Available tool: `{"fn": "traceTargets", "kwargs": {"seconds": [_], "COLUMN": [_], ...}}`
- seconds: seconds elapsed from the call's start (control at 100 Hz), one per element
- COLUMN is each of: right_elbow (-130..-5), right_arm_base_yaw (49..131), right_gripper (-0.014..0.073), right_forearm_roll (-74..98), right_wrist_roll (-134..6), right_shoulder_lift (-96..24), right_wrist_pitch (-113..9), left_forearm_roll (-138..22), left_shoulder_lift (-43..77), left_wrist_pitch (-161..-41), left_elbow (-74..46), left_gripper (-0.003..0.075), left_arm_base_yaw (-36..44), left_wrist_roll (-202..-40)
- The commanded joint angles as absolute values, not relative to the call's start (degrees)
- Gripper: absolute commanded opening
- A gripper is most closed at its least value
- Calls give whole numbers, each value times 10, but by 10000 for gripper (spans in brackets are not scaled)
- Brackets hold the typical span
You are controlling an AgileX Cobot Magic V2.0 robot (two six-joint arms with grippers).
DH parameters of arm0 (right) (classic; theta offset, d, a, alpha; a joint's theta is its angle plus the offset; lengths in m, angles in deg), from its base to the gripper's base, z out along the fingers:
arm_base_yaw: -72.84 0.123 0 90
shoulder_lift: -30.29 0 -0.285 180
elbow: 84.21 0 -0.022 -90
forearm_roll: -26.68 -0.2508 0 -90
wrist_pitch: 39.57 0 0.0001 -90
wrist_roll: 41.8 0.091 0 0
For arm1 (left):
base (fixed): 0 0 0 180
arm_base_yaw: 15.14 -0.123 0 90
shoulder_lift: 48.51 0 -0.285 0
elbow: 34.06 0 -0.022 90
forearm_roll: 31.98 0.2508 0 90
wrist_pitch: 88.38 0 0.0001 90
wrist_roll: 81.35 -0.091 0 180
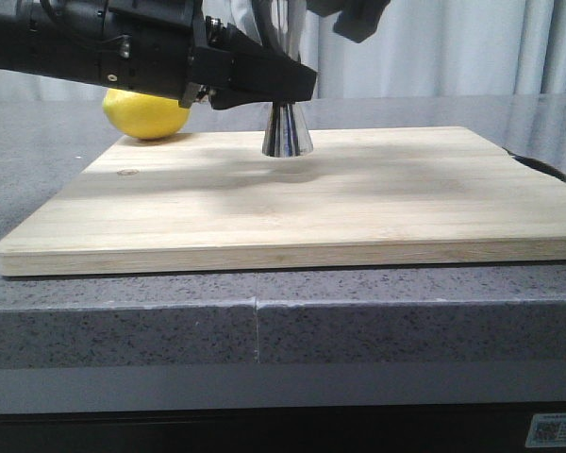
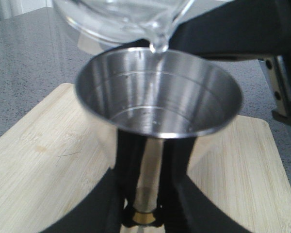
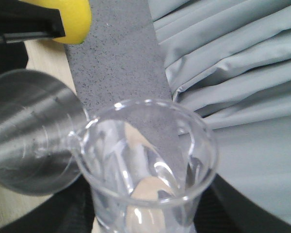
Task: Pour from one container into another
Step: 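Tilt the beaker with the right gripper, pouring into the jigger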
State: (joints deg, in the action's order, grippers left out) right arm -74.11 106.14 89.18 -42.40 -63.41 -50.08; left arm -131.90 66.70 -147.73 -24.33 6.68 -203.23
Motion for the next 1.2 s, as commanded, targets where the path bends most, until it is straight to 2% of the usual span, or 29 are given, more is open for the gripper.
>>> {"fn": "traceTargets", "kwargs": {"seconds": [0.0,1.19], "right_elbow": [-757,-757], "right_arm_base_yaw": [1062,1062], "right_gripper": [259,259], "right_forearm_roll": [911,962], "right_wrist_roll": [-426,-426], "right_shoulder_lift": [-612,-612], "right_wrist_pitch": [-479,-479], "left_forearm_roll": [-1360,-1360], "left_shoulder_lift": [641,641], "left_wrist_pitch": [-1515,-1515], "left_elbow": [-260,-260], "left_gripper": [8,8], "left_arm_base_yaw": [71,71], "left_wrist_roll": [-2031,-2031]}}
